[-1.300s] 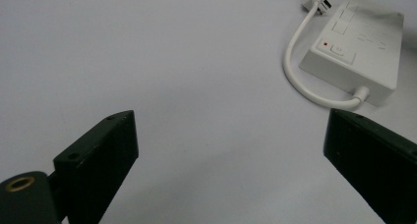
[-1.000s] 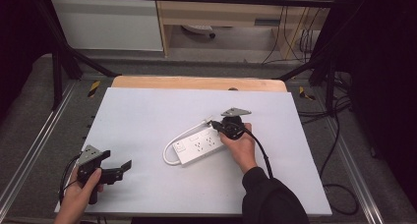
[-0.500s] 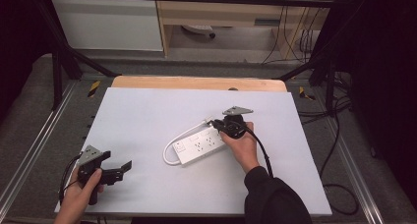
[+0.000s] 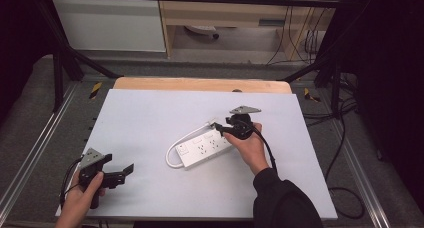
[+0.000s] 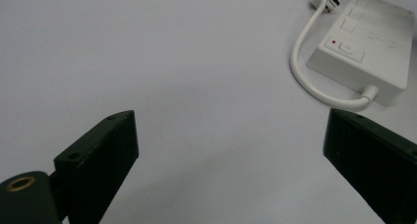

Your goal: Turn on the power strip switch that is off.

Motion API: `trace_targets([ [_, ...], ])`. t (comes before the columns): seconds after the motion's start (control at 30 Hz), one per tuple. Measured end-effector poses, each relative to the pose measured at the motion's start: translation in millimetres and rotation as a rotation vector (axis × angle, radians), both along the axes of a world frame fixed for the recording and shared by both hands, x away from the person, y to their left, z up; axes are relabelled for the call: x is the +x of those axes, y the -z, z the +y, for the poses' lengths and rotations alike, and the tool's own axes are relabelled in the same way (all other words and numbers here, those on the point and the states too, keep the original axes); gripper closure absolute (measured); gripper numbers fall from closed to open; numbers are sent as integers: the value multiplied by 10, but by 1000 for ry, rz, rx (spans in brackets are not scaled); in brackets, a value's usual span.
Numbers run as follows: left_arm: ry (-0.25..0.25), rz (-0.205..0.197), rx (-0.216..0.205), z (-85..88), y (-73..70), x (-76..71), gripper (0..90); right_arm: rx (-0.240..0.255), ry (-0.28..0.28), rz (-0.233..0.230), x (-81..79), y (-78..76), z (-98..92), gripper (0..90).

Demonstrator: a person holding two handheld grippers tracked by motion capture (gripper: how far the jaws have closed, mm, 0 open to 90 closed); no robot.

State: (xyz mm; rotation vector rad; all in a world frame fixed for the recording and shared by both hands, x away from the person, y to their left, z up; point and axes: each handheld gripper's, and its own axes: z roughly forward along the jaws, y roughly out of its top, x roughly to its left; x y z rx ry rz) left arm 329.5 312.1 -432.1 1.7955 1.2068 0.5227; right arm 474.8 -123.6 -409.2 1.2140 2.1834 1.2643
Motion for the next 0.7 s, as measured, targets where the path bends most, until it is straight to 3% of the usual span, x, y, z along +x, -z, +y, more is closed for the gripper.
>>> trace_targets([
  [0.13, -14, 1, -4, 23, 1, 1, 65, -6, 0, 0, 2, -40, -2, 328],
  [0.37, 15, 12, 5, -18, 16, 3, 65, -11, 28, 5, 11, -111, -39, 98],
  [0.57, 18, 19, 10, -24, 23, 4, 65, 10, 29, 2, 4, -187, -95, 55],
  [0.7, 17, 19, 9, -22, 24, 1, 65, 17, 72, -17, 2, -221, -134, 67],
])
